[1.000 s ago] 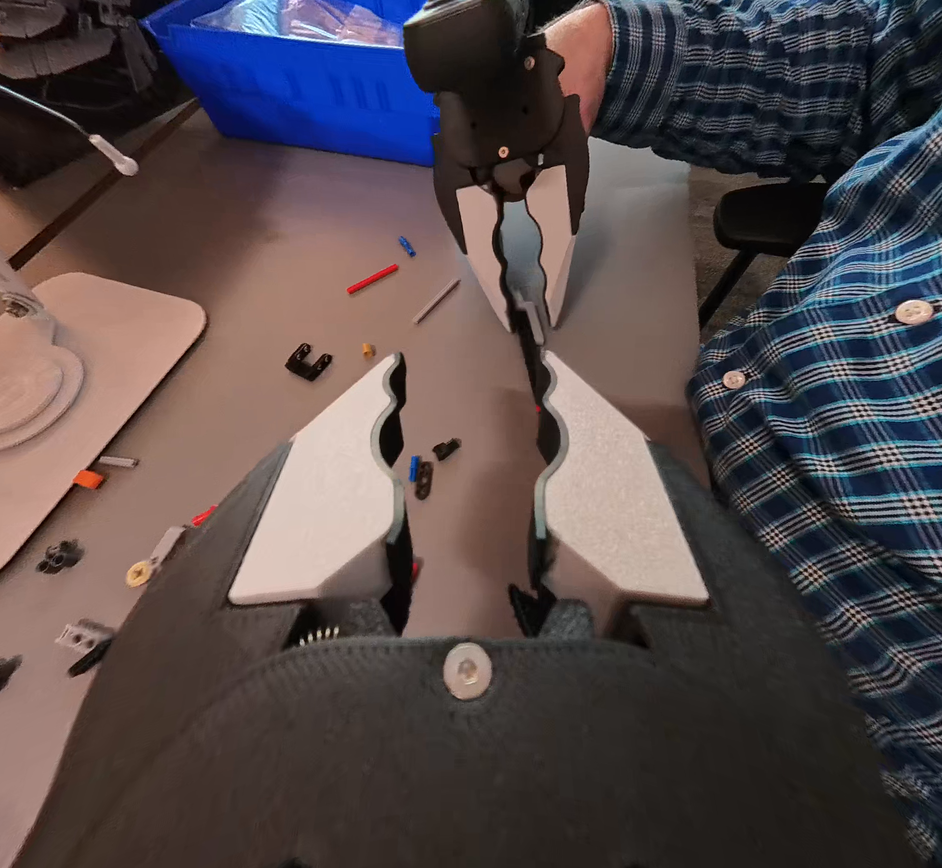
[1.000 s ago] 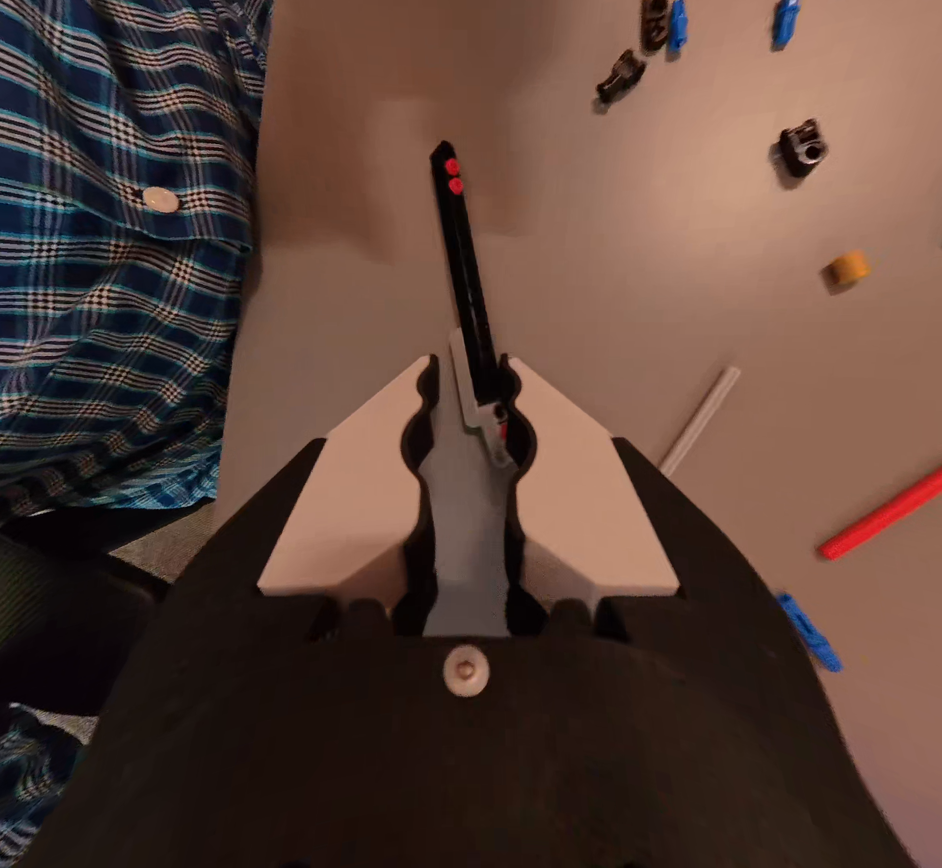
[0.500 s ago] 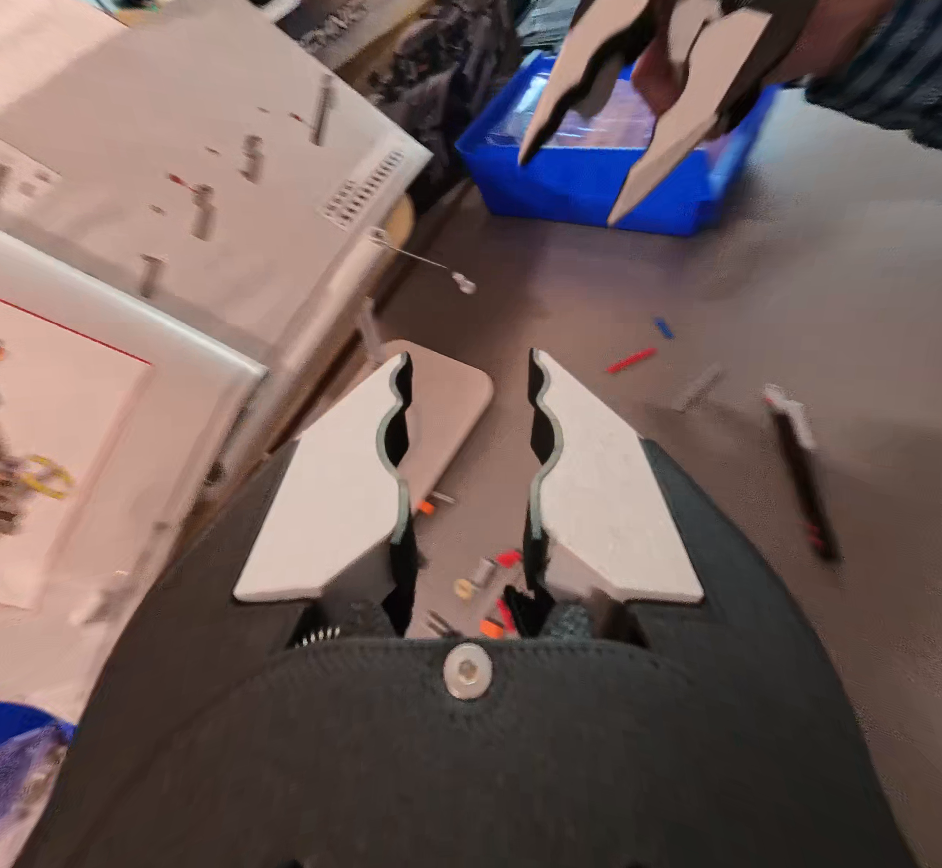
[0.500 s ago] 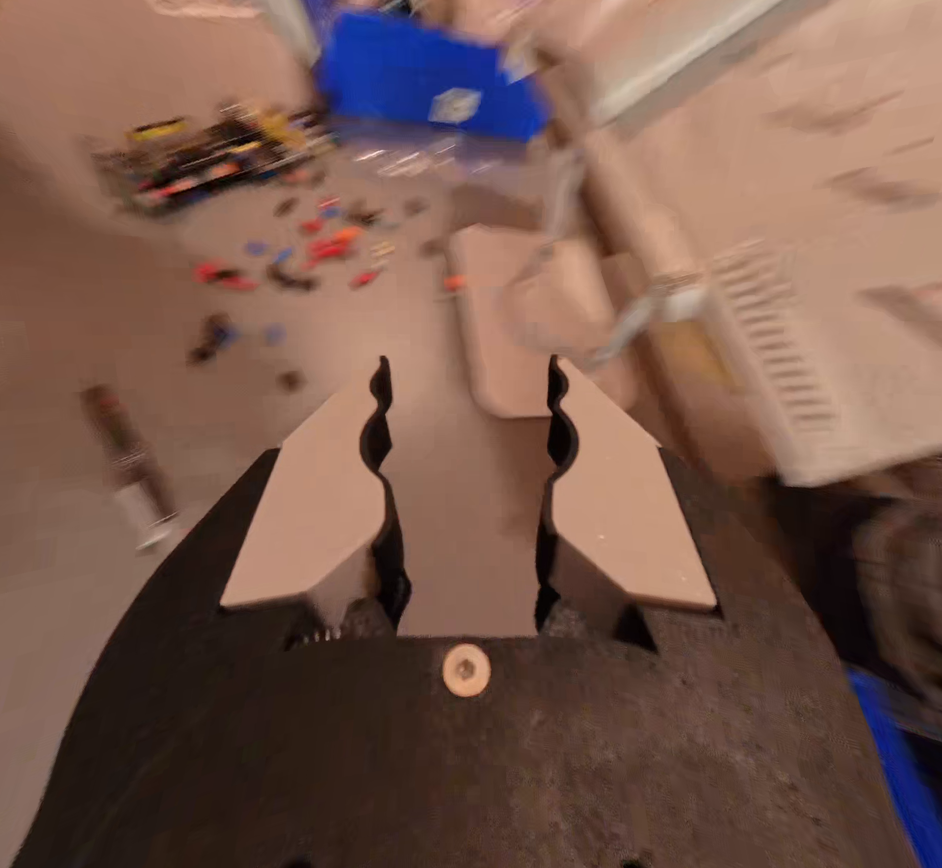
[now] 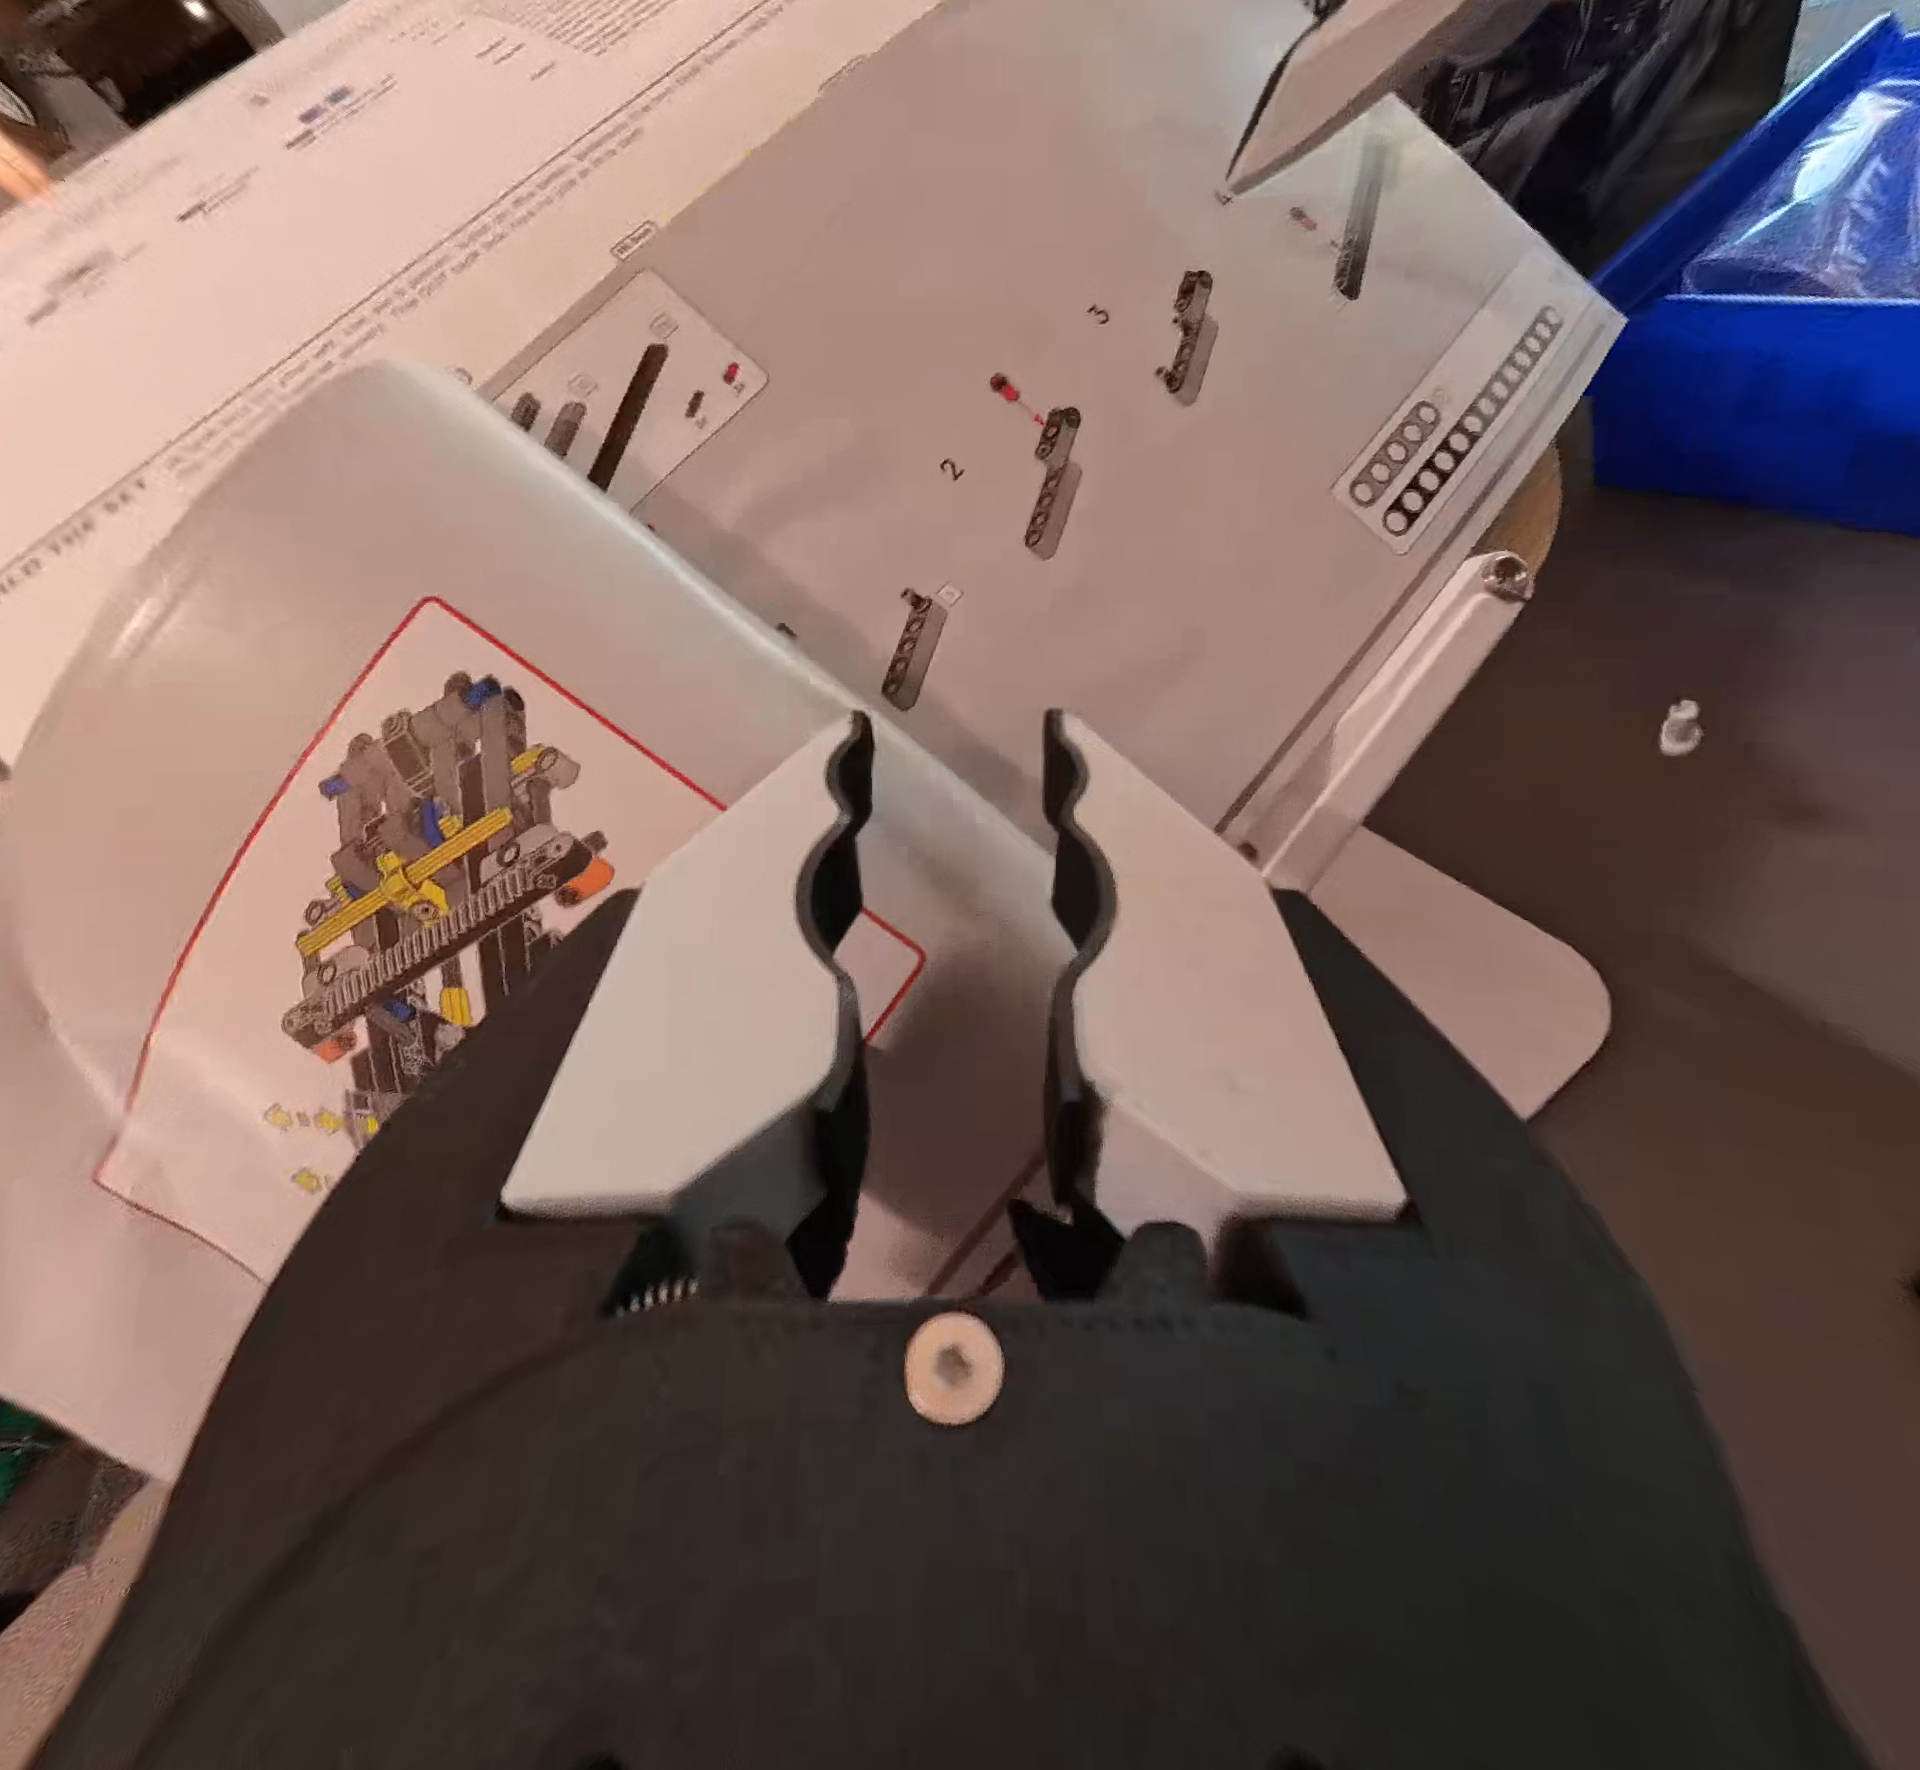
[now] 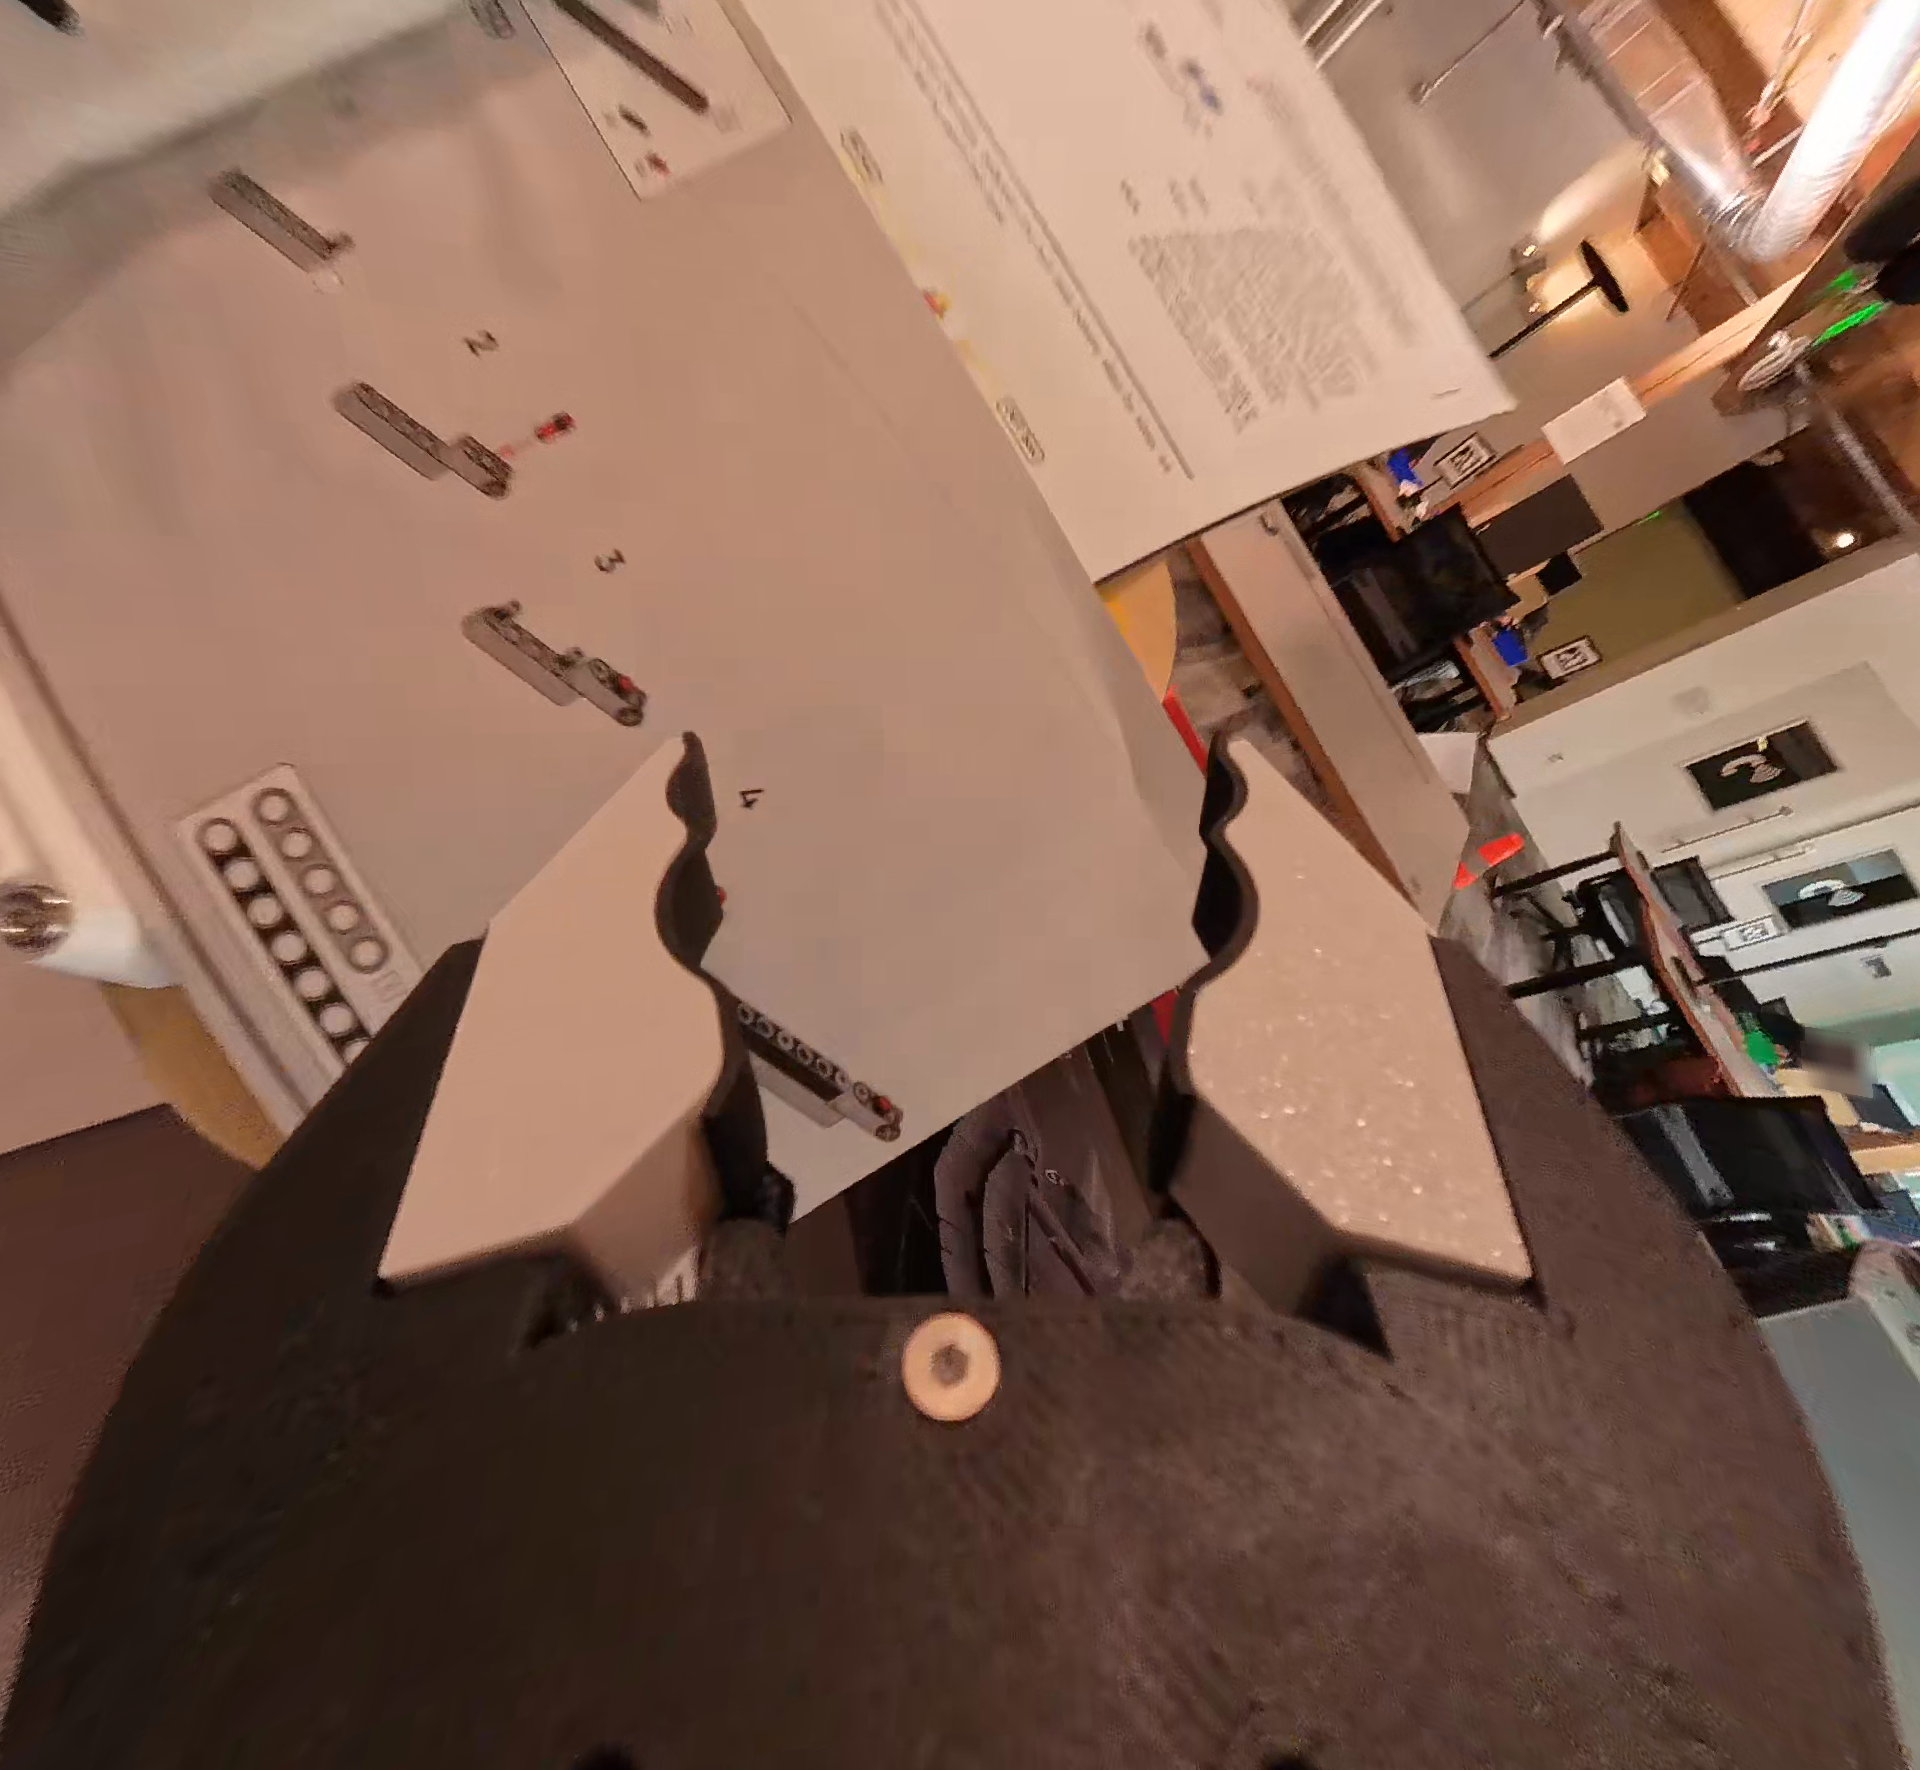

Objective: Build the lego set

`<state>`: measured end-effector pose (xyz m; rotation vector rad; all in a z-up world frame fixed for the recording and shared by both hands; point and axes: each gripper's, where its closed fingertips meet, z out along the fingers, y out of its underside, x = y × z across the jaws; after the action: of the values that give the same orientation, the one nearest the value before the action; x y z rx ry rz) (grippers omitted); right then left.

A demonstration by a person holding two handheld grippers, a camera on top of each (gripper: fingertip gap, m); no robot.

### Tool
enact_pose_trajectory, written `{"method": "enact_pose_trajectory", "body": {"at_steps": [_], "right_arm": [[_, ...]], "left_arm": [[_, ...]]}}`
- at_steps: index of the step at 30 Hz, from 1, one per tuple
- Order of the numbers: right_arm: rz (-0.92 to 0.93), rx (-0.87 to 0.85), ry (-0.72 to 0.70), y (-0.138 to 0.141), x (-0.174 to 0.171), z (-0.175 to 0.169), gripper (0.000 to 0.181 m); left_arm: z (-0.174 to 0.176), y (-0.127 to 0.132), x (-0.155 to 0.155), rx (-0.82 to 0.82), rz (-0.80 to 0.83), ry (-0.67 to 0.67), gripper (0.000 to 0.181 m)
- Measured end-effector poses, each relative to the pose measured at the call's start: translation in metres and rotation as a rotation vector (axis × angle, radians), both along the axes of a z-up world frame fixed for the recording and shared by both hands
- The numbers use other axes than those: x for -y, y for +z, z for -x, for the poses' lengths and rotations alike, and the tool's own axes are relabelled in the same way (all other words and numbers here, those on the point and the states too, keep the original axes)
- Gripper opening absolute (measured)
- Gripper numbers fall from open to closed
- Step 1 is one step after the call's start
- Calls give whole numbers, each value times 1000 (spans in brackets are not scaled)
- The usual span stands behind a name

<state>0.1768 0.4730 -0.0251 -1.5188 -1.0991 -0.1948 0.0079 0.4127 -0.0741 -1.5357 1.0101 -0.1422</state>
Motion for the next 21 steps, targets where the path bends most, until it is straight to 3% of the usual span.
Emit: {"method": "enact_pose_trajectory", "body": {"at_steps": [6,9,14,16,21], "right_arm": [[99,-42,49,-15,-11,4,82],[93,-42,66,-14,-10,4,55],[93,-28,67,-13,-9,6,39],[81,-40,43,-3,-13,1,65],[127,-10,51,-5,-20,-2,67]], "left_arm": [[2,-4,1,-6,-15,-29,32],[1,-5,2,-15,-15,-40,30],[-1,-10,4,-14,21,-65,27],[-1,-10,6,-20,22,-64,24],[-3,-13,6,-42,30,-65,26]]}}
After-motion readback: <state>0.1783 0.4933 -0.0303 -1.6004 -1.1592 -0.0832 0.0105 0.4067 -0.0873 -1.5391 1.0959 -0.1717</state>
